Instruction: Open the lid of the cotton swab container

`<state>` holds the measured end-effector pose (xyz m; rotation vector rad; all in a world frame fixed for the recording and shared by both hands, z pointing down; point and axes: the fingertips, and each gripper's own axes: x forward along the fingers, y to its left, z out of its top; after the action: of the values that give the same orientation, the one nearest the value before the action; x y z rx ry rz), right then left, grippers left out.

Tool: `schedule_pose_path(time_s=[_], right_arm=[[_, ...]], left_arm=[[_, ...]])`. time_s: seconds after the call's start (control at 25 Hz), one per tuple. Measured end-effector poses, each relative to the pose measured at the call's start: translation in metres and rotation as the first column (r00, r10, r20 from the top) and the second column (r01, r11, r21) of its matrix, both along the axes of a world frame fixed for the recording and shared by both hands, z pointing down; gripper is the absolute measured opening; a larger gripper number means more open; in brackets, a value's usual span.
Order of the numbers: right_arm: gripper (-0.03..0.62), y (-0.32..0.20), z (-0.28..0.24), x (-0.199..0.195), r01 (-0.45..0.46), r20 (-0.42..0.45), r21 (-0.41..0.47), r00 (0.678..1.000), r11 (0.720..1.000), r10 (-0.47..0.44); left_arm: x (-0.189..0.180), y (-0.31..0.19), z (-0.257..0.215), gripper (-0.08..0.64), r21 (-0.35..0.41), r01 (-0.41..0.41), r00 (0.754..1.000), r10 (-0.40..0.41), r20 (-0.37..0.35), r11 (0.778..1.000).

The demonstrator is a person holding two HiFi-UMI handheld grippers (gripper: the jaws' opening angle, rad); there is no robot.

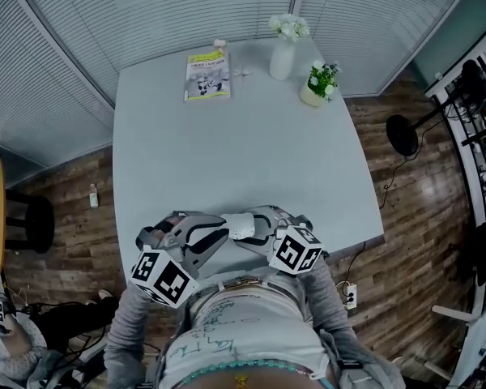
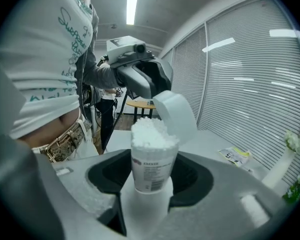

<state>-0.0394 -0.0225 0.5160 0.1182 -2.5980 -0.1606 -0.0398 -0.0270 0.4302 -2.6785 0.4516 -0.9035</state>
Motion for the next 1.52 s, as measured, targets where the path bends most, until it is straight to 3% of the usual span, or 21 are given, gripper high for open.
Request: schedule_pose_path(time_s=[0.6,0.96,1.12,1.24,1.4,1.52], right_arm=[[0.221,0.007,-0.02,-0.008,0.051,0.117,-0.029,0.992,0.998,-0.047],[0.202,0.012,-0.03,-0.008,0.058,0.167,-0.039,0.985,0.998,-0.051],[0.201,0.008,-0.029,-0.007,0.046,0.165,-0.037,0.985,0.998,-0.039],[0.199,0.006,-0.033,-0.006,0.031,0.192,-0.043,0.981,0.999,-0.023],[0.199,0.003,-0.045,-0.005,0.02,0.263,-0.057,0.965,0.998,-0.004],[0.199,-0.002,-0.059,-0.003,0.003,0.3,-0.059,0.954,0.998,0.014]], left_arm=[[-0.011,-0.032,-0.021,0.043,-0.042,0.121,0.986,-0.125,-0.108,0.992],[-0.016,-0.038,-0.018,0.038,-0.065,0.148,0.982,-0.154,-0.107,0.987],[-0.018,-0.042,-0.021,0.038,-0.017,0.174,0.976,-0.174,-0.133,0.985],[-0.018,-0.043,-0.039,0.038,-0.004,0.188,0.958,-0.184,-0.219,0.982],[-0.025,-0.045,-0.063,0.038,0.031,0.177,0.916,-0.153,-0.371,0.984],[-0.037,-0.043,-0.052,0.038,-0.079,0.214,0.882,-0.228,-0.413,0.974]])
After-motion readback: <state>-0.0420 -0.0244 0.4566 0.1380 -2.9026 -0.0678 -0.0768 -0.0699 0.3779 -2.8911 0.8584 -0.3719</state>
